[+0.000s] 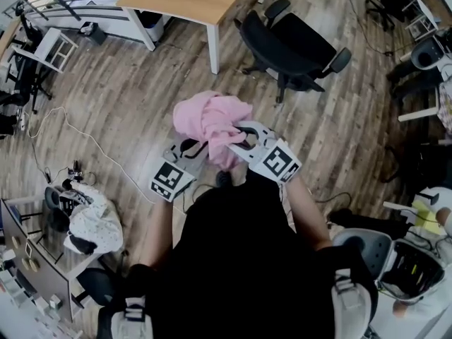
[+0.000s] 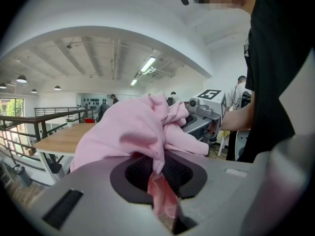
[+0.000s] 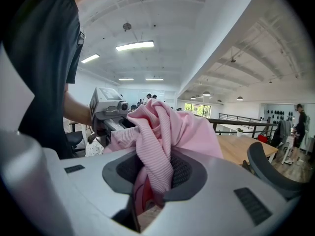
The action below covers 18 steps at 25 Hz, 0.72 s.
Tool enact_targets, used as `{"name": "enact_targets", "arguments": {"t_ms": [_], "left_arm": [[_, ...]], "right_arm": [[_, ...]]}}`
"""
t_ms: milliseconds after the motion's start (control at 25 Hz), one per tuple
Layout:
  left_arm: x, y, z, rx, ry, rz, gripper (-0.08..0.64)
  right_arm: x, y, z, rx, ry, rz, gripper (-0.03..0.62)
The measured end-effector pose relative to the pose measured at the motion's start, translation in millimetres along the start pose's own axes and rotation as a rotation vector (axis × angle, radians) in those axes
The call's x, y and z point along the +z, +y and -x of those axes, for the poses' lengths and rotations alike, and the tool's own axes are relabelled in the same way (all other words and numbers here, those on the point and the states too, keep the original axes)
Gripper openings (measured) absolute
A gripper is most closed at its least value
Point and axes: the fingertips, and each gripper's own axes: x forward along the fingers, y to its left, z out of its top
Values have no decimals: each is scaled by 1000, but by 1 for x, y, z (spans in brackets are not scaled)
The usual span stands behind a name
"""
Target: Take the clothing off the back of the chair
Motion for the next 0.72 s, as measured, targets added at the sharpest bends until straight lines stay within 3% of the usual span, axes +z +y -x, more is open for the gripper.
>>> {"name": "enact_targets", "arguments": {"t_ms": [720], "left_arm": [[3,0,0,-33,-11,-39,45]], "right_arm": [[1,1,1,-25,17,9,104]]}}
